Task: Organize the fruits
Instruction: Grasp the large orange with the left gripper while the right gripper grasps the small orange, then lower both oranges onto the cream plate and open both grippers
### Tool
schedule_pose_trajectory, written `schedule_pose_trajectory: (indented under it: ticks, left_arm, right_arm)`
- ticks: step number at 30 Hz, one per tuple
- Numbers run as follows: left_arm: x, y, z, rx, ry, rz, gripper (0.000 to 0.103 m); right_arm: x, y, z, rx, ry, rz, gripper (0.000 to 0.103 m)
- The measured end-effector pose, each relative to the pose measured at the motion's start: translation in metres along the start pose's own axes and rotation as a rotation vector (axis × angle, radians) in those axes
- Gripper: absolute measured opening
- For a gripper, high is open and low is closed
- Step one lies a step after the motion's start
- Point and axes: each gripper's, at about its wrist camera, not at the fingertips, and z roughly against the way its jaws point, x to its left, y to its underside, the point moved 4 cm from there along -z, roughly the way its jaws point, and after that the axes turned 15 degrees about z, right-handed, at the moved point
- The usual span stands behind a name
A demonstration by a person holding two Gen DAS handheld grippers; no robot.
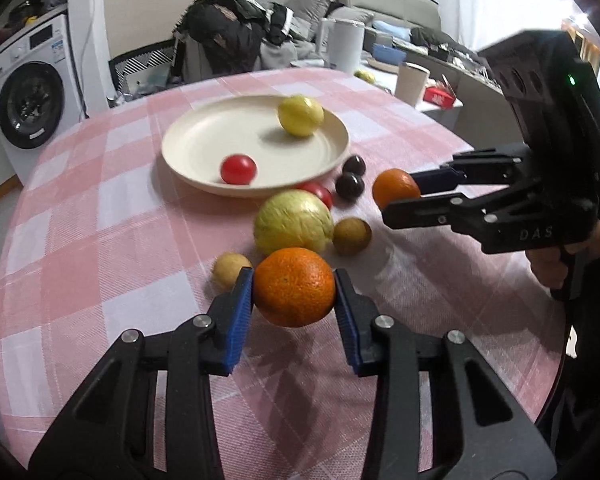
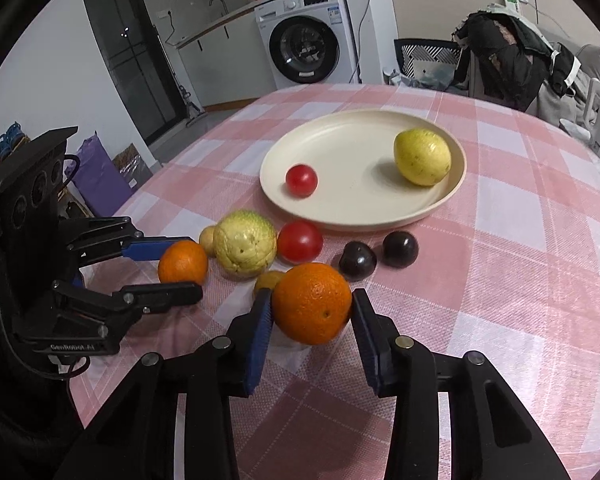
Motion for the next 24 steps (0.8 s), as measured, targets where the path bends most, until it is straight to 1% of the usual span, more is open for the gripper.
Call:
schedule_pose_trajectory:
  ticks: [4, 7, 10, 14, 24]
  left_arm:
    - [0.000, -0.010, 0.009, -0.059, -0.004, 0.006, 0.036]
    - [0.002, -0.020, 0.016, -0.111, -0.024, 0.013, 0.036]
    - [0.006, -0.032, 0.019, -0.147, -0.047, 0.025, 0.036]
    - [0.009, -0.046, 0.019, -0.172, -0.070, 0.034, 0.036]
    - [0.015, -0.076, 0.007, -0.199, -0.107, 0.038, 0.036]
  right_arm:
    - [-0.003, -0.004, 0.008, -0.036, 0.021, -0.011, 0.040]
    - [-0.008, -0.008, 0.014, -0.066, 0.046, -0.030, 0.040]
    - [-0.015, -0.011, 0.020, -0.096, 0.069, -0.056, 0.040]
    - [-0.024, -0.016, 0.026, -0.127, 0.100, -0.091, 0.040]
    - [-0.042, -0.029, 0.030, -0.149, 0.141, -0.145, 0.040]
